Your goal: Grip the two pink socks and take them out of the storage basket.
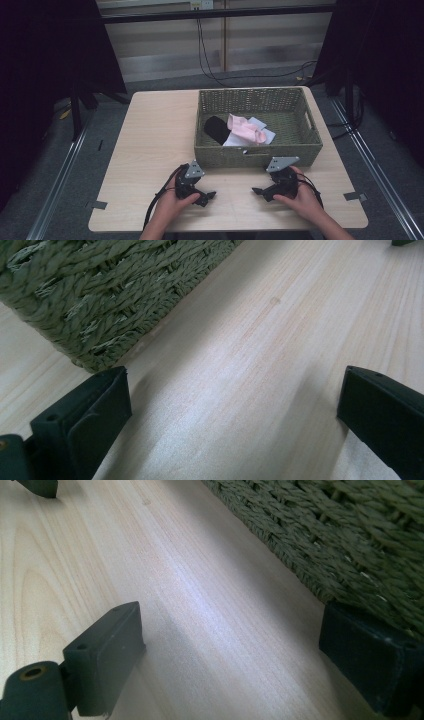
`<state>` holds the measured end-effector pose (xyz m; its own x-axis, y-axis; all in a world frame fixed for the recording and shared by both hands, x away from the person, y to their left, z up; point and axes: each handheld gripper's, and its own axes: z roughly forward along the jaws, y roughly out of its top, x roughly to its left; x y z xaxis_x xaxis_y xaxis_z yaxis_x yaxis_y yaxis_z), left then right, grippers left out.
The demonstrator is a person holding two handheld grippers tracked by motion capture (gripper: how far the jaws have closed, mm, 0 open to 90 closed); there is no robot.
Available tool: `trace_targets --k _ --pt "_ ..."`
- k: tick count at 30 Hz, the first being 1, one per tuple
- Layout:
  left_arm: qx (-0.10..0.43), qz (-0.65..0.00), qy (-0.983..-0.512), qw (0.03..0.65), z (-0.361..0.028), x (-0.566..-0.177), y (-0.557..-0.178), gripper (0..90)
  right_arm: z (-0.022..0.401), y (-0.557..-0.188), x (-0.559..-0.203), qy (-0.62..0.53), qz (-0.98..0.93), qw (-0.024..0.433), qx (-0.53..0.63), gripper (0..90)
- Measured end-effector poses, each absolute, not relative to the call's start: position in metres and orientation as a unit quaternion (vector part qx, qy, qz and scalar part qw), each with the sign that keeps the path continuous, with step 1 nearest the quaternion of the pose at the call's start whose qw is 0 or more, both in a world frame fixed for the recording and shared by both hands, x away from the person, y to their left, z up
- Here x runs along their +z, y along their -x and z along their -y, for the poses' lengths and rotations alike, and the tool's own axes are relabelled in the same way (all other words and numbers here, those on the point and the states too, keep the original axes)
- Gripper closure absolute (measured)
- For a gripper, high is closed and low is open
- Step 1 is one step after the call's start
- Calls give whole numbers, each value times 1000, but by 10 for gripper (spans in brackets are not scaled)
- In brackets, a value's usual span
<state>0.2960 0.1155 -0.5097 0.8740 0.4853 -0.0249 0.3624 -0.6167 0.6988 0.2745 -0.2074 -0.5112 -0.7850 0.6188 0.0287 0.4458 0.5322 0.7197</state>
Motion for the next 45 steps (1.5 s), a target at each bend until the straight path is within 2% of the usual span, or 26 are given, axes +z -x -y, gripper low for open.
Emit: trace_targets --k 8,16,24,45 --pt "83 -237 -895 369 -115 -510 -296 2 209 -275 -508 -302 -874 109 364 131" --pt "82 -237 -895 370 -116 -510 -296 0 211 -282 -486 -288 -900 60 320 141" --pt "82 -237 -895 370 -116 -510 -296 0 211 -286 -463 -282 -911 35 301 164" --pt "82 -237 -895 369 -116 -510 -296 0 212 -298 -402 -259 -929 19 262 172"
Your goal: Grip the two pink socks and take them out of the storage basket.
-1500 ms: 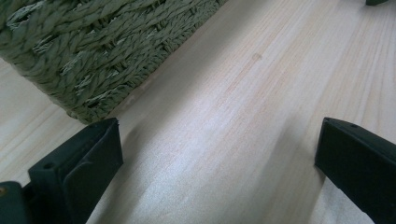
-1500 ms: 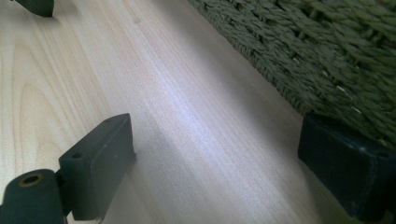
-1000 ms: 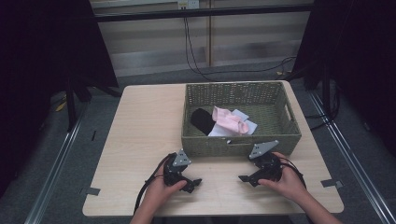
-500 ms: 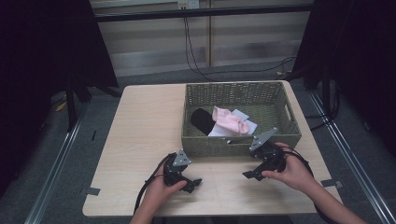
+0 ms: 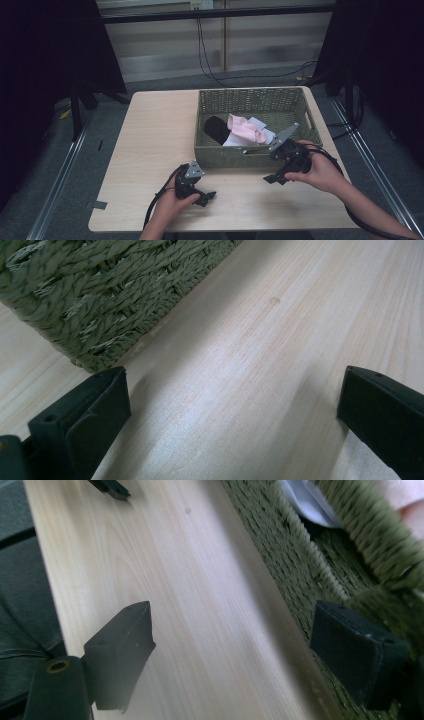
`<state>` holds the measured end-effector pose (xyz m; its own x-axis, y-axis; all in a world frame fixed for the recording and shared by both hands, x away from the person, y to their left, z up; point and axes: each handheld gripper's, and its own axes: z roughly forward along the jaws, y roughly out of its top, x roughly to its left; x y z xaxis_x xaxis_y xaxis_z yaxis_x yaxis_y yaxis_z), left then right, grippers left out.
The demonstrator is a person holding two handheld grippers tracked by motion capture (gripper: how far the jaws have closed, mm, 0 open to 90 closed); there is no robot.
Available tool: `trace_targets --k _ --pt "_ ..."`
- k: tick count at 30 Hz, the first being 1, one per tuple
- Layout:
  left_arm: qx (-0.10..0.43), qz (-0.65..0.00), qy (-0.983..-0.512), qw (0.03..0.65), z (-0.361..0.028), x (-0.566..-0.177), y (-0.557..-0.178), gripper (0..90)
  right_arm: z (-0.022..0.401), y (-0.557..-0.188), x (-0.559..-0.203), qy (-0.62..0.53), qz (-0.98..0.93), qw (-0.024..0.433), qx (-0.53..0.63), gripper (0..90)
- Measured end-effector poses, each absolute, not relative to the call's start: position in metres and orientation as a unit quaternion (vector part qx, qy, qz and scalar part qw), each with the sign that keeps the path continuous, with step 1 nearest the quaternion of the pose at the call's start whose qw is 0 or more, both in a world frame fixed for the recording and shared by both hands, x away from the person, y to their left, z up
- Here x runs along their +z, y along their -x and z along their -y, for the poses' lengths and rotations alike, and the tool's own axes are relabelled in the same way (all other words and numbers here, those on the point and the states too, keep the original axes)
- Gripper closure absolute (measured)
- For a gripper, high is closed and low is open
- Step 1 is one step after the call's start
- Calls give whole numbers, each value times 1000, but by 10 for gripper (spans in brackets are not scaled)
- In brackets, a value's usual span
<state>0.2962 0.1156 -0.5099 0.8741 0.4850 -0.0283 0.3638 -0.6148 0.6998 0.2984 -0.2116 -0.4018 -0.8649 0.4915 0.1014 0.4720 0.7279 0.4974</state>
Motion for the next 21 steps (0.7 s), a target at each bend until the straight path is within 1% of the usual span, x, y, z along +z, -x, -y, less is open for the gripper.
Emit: trace_targets --k 2,7,12,18,21 --pt "82 -237 -895 369 -116 -510 -296 0 212 -300 -396 -261 -929 13 264 178" --pt "82 -237 -895 369 -116 -510 -296 0 211 -305 -383 -257 -930 19 262 185" --pt "82 -237 -895 369 -116 -510 -296 0 211 -317 -367 -263 -925 17 274 200" --pt "82 -237 -894 370 -115 -510 -296 0 209 -342 -357 -277 -918 18 283 222" --pt "82 -241 -892 373 -115 -510 -296 0 210 -364 -352 -292 -912 27 287 250"
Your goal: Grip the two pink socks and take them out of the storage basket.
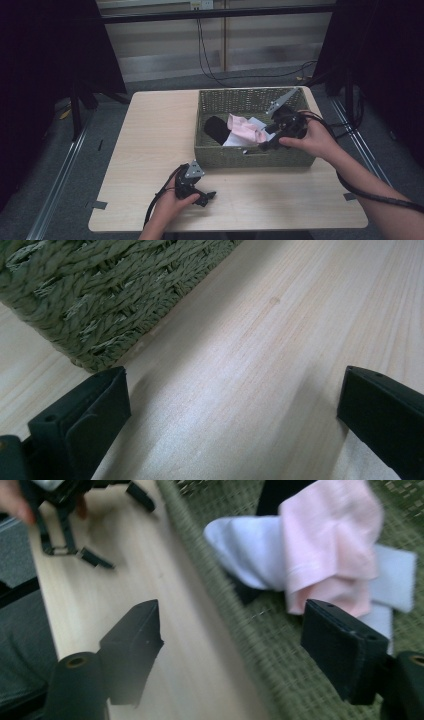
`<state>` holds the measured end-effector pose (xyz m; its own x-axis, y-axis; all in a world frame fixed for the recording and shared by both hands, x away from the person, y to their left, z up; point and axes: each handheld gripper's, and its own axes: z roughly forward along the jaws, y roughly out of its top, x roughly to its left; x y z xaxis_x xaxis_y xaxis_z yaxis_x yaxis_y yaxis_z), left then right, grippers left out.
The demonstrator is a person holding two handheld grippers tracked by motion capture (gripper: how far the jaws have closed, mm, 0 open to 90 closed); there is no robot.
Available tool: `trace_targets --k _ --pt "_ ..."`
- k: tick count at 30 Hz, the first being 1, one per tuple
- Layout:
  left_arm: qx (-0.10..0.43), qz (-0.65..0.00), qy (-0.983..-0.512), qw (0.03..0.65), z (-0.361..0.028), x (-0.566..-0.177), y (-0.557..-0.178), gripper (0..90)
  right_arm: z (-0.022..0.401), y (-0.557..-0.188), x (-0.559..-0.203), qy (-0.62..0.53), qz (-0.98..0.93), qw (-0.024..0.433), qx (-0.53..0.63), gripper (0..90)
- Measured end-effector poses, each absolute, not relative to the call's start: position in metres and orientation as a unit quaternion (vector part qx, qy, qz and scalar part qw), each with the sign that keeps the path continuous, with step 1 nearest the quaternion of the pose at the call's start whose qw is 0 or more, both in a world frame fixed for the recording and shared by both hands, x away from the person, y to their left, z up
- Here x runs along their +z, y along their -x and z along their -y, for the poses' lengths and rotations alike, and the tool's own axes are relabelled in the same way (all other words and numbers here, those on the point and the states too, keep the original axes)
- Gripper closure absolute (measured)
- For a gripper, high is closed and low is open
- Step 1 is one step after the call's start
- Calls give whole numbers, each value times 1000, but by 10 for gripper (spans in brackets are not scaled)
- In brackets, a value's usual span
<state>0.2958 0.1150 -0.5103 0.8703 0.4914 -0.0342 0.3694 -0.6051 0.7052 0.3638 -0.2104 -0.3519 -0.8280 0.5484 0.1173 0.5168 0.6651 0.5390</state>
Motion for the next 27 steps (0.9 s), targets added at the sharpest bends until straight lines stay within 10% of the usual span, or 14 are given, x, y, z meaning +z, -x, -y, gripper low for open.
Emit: trace_targets --k 27 --pt "82 -240 -893 372 -115 -510 -296 0 192 -435 -414 -340 -910 19 236 356"
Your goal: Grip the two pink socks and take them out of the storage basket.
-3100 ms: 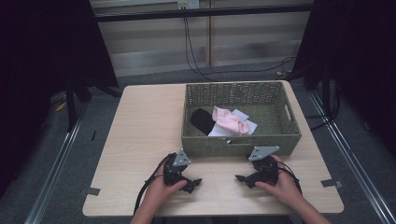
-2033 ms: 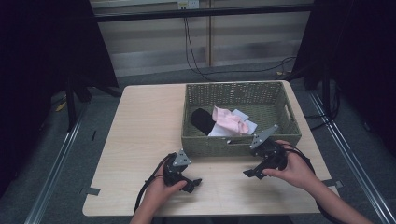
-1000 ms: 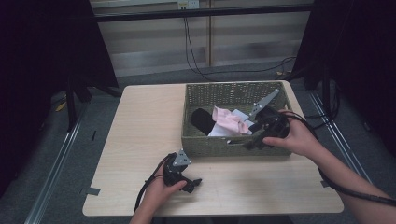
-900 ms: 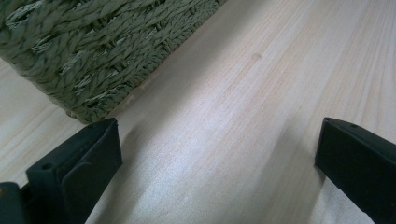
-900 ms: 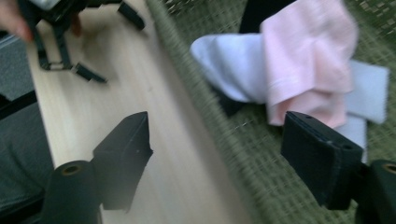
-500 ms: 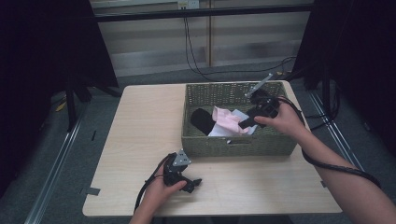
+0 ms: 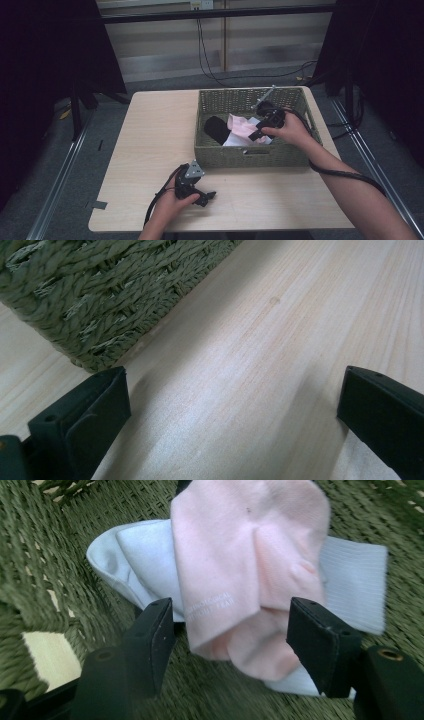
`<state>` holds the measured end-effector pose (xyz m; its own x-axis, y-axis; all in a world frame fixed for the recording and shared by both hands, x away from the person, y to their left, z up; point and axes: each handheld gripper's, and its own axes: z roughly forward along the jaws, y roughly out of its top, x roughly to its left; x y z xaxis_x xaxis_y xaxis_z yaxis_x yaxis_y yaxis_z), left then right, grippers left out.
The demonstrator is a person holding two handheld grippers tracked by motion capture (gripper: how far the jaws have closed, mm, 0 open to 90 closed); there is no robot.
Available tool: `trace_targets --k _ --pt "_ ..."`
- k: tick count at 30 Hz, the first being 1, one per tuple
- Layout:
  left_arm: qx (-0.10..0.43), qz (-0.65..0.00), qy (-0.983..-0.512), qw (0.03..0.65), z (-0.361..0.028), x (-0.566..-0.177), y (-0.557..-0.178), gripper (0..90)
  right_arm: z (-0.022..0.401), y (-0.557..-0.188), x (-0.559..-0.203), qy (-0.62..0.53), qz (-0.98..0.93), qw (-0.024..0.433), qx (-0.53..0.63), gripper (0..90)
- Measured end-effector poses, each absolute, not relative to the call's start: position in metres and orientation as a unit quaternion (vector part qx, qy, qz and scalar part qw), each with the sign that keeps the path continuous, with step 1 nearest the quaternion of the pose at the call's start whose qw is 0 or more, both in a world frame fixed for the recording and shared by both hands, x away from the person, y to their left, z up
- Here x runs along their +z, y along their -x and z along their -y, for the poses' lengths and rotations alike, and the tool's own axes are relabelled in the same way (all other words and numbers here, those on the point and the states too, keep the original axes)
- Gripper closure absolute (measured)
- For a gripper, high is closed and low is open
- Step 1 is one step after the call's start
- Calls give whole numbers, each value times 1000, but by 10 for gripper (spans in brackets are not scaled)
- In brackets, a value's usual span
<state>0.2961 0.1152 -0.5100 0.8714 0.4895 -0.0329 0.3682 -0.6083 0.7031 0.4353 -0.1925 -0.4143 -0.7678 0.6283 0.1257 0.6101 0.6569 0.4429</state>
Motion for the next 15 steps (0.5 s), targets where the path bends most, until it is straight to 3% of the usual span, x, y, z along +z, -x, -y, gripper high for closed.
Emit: trace_targets --k 4,10,13,15 --pt "81 -240 -893 372 -115 -510 -296 0 186 -441 -420 -339 -914 26 222 393" --pt "82 -240 -893 372 -115 -510 -296 0 181 -446 -426 -341 -917 9 205 658" --pt "81 -240 -893 372 -115 -510 -296 0 183 -447 -420 -342 -915 -5 216 751" --pt "82 -240 -893 372 -115 -510 -296 0 185 -447 -418 -340 -915 -6 218 760"
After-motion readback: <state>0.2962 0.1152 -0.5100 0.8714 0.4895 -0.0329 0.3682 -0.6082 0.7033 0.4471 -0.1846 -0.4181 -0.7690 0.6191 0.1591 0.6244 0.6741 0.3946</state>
